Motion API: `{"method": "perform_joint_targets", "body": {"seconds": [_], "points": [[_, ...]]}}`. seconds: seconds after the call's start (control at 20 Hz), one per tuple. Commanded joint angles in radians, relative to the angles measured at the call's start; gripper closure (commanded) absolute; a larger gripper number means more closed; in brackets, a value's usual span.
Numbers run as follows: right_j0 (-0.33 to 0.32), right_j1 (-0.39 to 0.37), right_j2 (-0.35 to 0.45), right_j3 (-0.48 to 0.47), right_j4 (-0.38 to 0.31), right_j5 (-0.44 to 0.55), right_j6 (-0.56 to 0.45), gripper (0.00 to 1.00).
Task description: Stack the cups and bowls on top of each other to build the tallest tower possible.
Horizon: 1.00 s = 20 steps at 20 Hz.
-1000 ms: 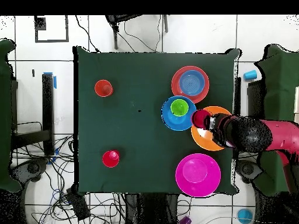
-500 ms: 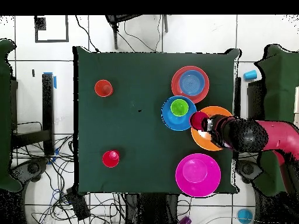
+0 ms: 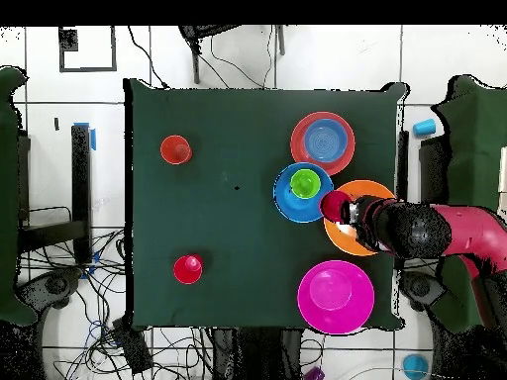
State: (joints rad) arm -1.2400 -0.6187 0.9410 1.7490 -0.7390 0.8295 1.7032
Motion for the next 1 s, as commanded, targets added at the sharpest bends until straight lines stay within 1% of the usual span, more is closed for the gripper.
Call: {"method": "perform_joint_targets", "body": {"seconds": [0.05, 0.2, 0.3, 0.5, 0.65, 0.85, 1.0], "points": [[0.001, 0.024, 0.006, 0.019, -0.089, 0.000, -0.354, 1.00], [-0.007, 0.014, 0.016, 0.021, -0.070, 0.017, -0.357, 1.00], [0.003, 0.020, 0.016, 0.015, -0.065, 0.019, -0.342, 1.00], [0.026, 0.030, 0.000, 0.013, -0.094, -0.007, -0.311, 1.00], [0.030, 0.020, 0.003, 0.025, -0.092, -0.012, -0.296, 1.00], [0.048, -0.037, 0.014, 0.060, -0.065, -0.001, -0.240, 1.00], [0.062, -0.102, 0.037, 0.082, -0.012, 0.037, -0.204, 1.00]]}}
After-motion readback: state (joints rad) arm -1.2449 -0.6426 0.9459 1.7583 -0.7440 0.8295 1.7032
